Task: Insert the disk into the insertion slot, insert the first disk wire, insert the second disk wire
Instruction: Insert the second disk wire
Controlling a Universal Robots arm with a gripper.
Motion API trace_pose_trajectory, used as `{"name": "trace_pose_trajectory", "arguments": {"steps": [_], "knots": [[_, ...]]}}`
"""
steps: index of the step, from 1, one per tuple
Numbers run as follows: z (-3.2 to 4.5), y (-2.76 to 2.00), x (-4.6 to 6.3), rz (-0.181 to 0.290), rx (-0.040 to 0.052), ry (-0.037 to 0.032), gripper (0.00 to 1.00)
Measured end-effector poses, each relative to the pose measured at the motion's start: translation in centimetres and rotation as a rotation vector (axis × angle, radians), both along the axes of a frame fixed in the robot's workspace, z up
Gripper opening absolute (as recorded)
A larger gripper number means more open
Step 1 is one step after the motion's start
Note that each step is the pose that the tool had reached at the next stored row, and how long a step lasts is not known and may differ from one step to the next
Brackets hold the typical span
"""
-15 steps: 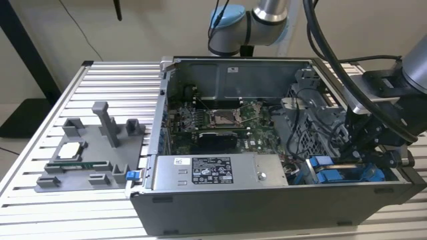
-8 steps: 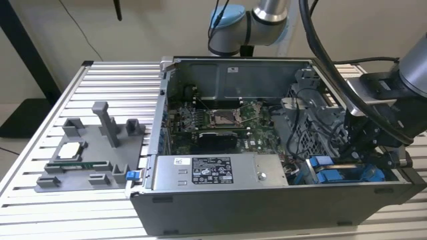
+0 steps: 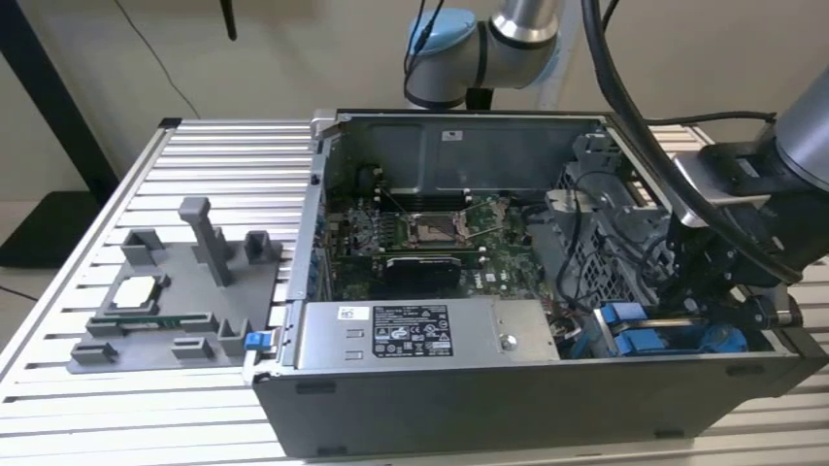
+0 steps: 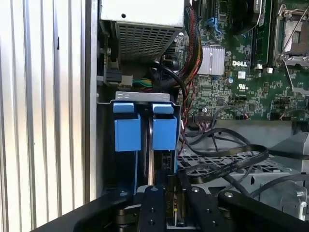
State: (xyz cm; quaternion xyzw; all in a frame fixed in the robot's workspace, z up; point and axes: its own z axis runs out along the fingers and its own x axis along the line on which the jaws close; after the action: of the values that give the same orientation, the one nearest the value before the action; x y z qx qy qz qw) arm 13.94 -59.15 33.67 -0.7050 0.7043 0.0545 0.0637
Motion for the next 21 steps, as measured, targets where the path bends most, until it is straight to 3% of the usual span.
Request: {"name": "trace_pose_trajectory", "arguments": {"steps": [8, 16, 21], "knots": [[2.55, 0.0, 0.0, 0.0, -0.0005, 0.0001, 1.0], [4.05, 0.0, 0.0, 0.0, -0.0003, 0.0001, 1.0], [4.27, 0.0, 0.0, 0.0, -0.0003, 0.0001, 1.0]]}}
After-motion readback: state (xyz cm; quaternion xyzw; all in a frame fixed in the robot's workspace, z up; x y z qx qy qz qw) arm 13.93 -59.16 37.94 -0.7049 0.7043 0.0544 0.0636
